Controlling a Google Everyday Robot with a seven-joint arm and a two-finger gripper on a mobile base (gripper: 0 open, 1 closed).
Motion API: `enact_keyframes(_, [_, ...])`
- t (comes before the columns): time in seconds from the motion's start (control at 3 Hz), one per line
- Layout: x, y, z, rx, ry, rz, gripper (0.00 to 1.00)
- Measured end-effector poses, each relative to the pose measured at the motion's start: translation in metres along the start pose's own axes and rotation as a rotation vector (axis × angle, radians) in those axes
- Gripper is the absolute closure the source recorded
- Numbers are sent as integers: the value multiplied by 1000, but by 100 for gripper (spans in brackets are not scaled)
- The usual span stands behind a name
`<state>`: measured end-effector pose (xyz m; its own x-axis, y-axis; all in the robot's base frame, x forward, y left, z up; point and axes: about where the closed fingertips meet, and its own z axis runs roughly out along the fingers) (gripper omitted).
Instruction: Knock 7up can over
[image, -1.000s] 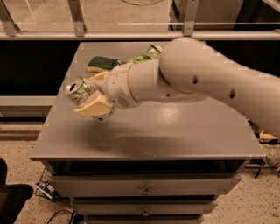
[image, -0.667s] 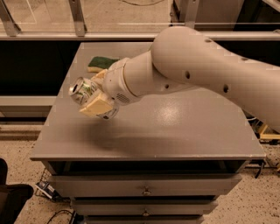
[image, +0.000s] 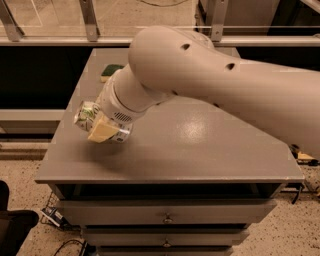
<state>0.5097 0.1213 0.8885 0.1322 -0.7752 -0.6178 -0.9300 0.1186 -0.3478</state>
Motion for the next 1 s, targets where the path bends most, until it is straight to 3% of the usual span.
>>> enact_keyframes(0.67, [11, 26, 44, -34, 238, -105, 100])
enact_keyframes(1.0, [11, 26, 45, -35, 243, -108, 100])
